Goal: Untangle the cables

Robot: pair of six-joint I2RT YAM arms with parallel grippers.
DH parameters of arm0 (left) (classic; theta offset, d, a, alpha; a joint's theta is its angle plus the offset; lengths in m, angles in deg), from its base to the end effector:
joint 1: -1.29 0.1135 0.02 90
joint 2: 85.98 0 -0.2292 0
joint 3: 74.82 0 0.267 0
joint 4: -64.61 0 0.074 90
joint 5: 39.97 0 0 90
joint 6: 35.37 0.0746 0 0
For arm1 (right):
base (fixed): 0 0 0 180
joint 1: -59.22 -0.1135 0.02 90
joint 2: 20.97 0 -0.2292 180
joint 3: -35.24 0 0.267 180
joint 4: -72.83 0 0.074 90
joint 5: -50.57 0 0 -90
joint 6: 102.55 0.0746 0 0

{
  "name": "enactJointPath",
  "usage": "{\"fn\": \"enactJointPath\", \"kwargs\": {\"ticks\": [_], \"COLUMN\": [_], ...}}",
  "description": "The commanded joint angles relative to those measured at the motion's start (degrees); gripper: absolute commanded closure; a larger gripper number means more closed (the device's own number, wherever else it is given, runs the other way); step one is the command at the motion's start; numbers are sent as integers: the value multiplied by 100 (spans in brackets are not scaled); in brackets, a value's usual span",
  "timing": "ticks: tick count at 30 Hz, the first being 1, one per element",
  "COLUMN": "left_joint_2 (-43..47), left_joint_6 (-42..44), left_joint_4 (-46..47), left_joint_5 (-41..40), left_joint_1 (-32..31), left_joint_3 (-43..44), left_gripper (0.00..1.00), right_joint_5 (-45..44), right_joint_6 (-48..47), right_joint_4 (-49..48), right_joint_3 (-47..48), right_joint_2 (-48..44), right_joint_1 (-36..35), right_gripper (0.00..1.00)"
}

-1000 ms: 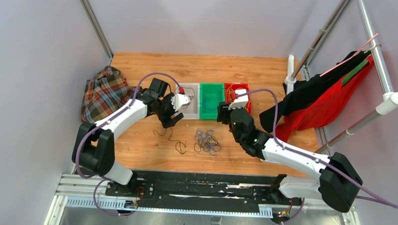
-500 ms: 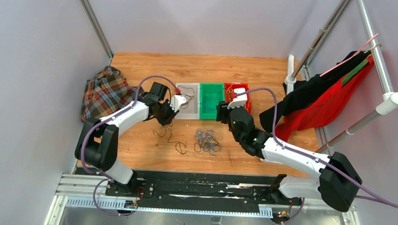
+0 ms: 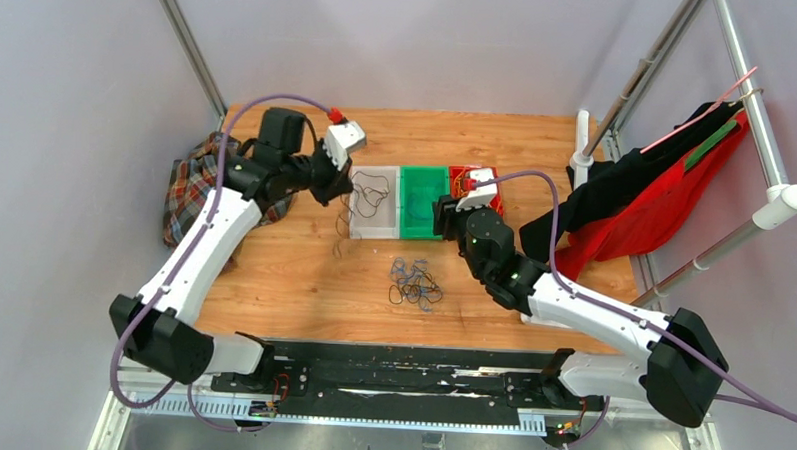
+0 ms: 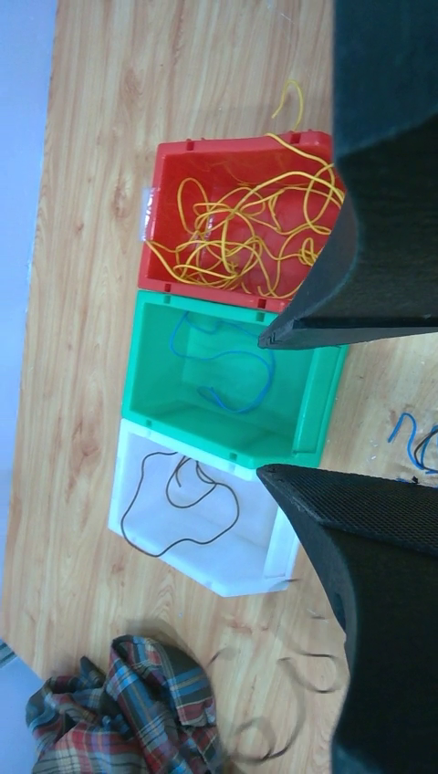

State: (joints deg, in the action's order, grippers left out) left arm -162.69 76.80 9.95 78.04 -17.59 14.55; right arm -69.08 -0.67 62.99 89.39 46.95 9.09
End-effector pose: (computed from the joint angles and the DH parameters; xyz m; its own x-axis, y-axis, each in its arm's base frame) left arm 0.3026 -0.1405 0.3015 -0.3539 0.4731 -0.8068 0.8093 0.5873 -0.0106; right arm 0.2409 0.2309 0.2528 -0.1152 0.1412 -0.9833 -0.3341 0.9267 0.1722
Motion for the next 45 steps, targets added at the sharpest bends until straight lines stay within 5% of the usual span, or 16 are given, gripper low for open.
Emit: {"fn": "enactJointPath", "kwargs": {"ticks": [1,13,45], "left_joint_2": [126,-971,-2327], "left_joint_6": [-145,-48,197], "left_joint_4": [-433,-42,1741], "left_joint_5": [186,-275,-976], "left_joint_1": [24,17,15], "left_joint_3": [816,2393,2339], "left_gripper": [100,99,100], "right_joint_5": [8,-161,-333], "right_joint_6": [-249,-289,-346], "right_joint_4": [-152,-174,-246], "right_joint_3": [350,424,210], "right_joint_2": [68,195,100], "right_joint_1": [-26,-29,77], "right_gripper": [50,50,50]}}
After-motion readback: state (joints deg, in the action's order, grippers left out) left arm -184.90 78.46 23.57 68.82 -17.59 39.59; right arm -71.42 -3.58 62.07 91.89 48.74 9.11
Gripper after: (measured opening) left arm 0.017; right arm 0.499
